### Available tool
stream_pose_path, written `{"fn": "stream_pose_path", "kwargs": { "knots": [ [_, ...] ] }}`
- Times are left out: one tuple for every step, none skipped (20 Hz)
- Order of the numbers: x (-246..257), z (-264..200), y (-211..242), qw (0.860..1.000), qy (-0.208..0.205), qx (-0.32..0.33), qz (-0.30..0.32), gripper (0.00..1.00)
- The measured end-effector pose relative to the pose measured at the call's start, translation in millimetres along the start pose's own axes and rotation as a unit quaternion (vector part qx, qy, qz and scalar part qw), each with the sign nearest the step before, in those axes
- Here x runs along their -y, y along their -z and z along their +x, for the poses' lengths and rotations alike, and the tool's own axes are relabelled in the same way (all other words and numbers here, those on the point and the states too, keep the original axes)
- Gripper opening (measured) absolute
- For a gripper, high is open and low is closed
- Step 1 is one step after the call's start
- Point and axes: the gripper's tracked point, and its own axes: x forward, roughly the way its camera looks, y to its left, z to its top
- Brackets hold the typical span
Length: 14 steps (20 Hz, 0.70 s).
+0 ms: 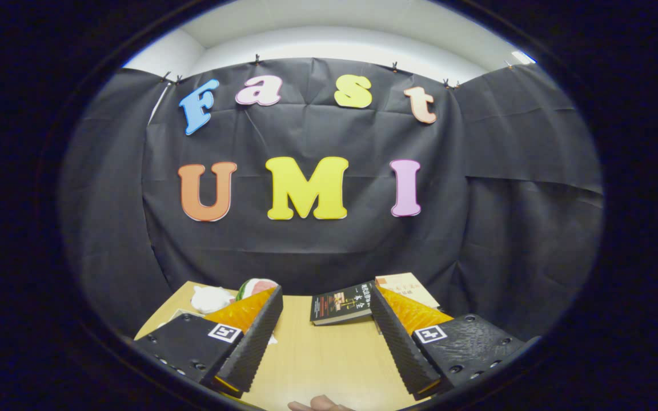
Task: Open the storage box then place both shoes into the box .Put the left shoe in first, then the right shoe, with the right side of both shoes facing outward in a uniform manner.
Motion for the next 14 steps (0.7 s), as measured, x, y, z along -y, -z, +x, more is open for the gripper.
{"fn": "stream_pose_path", "kwargs": {
  "knots": [
    [-1.9,-6.0,-4.8,1.000,0.001,0.007,0.001,0.94],
    [-6.2,-14.0,-11.2,1.000,0.001,0.017,-0.002,0.93],
    [-10.5,-20.5,-16.0,1.000,0.001,0.028,-0.007,0.93],
    [-16.5,-26.4,-20.9,0.999,0.000,0.035,-0.012,0.94],
    [-22.6,-34.2,-22.1,0.999,-0.002,0.040,-0.016,0.93],
    [-26.6,-42.2,-24.9,0.999,0.000,0.044,-0.019,0.94],
    [-28.3,-50.8,-29.2,0.999,0.006,0.046,-0.022,0.94],
    [-27.7,-57.7,-33.8,0.998,0.012,0.051,-0.020,0.94],
    [-28.7,-65.4,-36.8,0.998,0.016,0.054,-0.015,0.95],
    [-29.4,-71.7,-41.1,0.998,0.022,0.057,-0.009,0.95],
    [-28.4,-76.7,-43.4,0.998,0.028,0.059,-0.007,0.95],
    [-30.1,-82.4,-46.6,0.998,0.028,0.063,-0.005,0.95],
    [-32.6,-86.6,-49.3,0.997,0.029,0.066,-0.006,0.95],
    [-32.6,-90.7,-50.3,0.997,0.031,0.065,-0.008,0.95]
  ]
}}
